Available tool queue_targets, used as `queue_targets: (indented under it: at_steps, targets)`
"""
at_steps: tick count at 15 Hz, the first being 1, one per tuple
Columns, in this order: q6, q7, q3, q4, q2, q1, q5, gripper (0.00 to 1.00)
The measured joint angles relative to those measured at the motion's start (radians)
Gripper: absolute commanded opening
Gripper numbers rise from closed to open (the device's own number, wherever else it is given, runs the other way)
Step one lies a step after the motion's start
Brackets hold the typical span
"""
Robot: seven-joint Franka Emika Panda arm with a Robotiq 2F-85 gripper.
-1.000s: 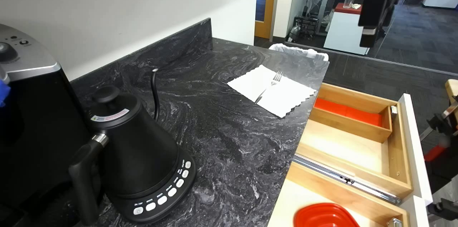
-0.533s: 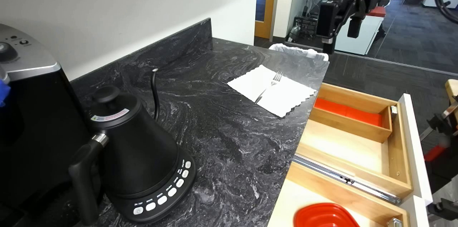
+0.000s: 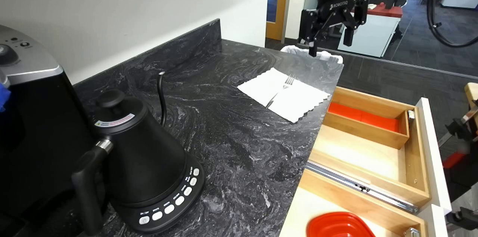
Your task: Put the silver fork inside the open drawer on the right
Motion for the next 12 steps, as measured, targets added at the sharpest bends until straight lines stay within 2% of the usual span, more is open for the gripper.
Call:
queue_targets:
  at_steps: [3, 12]
  targets:
    - [0.005, 0.055, -0.016, 0.022, 0.034, 0.008, 0.014, 1.00]
    - [0.005, 0.059, -0.018, 0.031, 0.045, 0.013, 0.026, 1.00]
